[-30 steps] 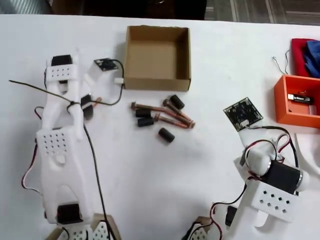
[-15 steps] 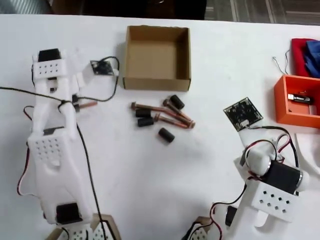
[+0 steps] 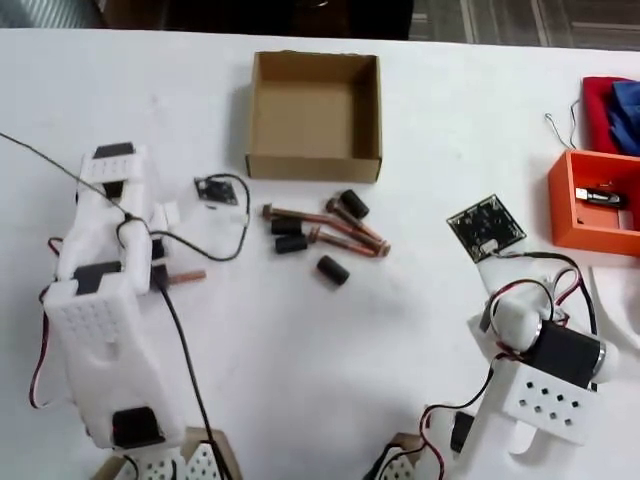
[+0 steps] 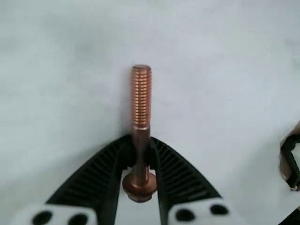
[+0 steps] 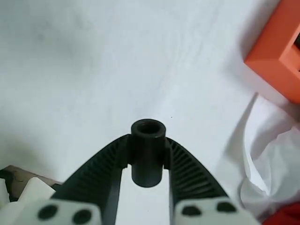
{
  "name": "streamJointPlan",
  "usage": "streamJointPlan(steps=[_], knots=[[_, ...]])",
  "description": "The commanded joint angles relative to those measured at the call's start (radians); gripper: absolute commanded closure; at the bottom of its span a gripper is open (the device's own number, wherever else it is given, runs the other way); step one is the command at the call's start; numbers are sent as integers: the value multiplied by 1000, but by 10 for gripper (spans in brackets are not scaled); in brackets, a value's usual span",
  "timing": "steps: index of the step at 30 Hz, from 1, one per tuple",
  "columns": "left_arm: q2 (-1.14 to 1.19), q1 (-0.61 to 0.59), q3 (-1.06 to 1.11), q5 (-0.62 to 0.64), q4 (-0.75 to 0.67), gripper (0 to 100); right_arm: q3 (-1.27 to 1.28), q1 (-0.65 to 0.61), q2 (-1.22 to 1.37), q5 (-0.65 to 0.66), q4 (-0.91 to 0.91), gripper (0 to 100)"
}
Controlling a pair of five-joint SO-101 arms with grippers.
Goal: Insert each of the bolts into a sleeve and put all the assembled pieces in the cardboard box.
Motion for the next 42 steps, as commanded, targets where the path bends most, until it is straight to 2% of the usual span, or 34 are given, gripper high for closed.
streamJointPlan(steps=[1,7,13,25,30,32,34,36,37,39,42], knots=[[-61,12,28,-471,-150,976,-8,5,-22,-3,-18,975],[-71,12,7,-354,-192,916,-8,5,-22,-3,-18,975],[-71,8,-25,-351,-181,917,-8,5,-22,-3,-18,975],[-69,8,-380,-351,138,917,-8,5,-22,-3,-18,975],[-71,12,-424,-344,161,917,-8,5,-22,-3,-18,975],[-69,18,-441,-298,164,920,-8,5,-22,-3,-18,975],[-71,37,-452,-126,164,959,-8,5,-22,-3,-19,975],[-71,40,-489,169,157,976,-6,5,-22,-3,-22,975],[-69,29,-519,381,155,968,-6,5,-22,-3,-30,975],[-69,-3,-564,884,180,973,-6,5,-22,-3,-45,975],[-57,-37,-544,1580,195,970,-6,-1,-22,-3,-62,975]])
